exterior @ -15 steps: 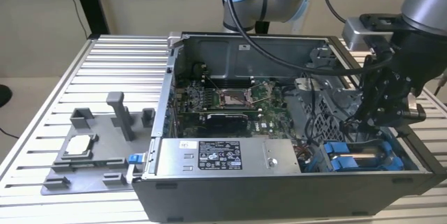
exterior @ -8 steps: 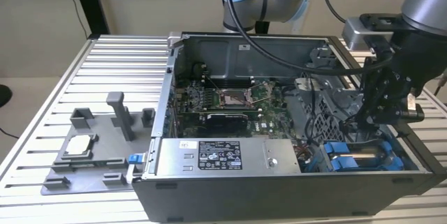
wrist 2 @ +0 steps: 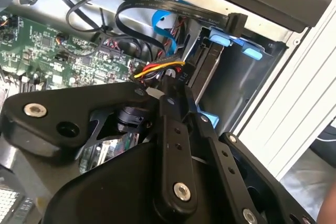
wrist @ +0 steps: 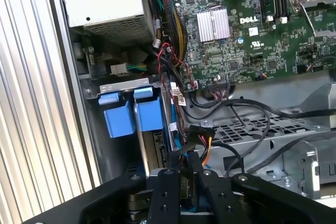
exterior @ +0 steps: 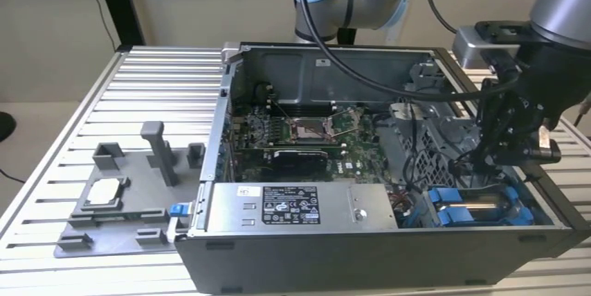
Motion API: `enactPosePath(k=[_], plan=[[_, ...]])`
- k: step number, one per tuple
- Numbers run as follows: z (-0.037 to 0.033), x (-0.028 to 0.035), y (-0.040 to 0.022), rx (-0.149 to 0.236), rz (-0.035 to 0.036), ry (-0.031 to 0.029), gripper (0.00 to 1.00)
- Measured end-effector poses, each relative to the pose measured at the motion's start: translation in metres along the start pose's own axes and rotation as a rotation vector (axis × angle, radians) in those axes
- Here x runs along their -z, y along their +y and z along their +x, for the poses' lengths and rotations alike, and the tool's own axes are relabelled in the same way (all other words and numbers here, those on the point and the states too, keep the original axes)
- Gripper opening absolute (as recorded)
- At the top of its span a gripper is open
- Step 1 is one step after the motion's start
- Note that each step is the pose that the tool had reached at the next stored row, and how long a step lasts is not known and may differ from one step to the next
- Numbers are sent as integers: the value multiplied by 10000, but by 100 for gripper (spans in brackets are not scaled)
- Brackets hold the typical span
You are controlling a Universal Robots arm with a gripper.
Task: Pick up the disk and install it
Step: 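Insert the first disk wire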
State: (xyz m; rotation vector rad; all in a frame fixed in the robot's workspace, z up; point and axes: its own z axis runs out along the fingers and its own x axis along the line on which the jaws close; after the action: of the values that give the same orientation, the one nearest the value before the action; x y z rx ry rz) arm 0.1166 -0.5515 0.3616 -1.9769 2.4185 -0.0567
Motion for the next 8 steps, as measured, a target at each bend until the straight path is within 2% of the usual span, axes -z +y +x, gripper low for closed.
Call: enactPosePath(k=[7, 8], plan=[[2, -21, -36, 115, 58, 475, 0], [5, -28, -38, 154, 64, 514, 0]])
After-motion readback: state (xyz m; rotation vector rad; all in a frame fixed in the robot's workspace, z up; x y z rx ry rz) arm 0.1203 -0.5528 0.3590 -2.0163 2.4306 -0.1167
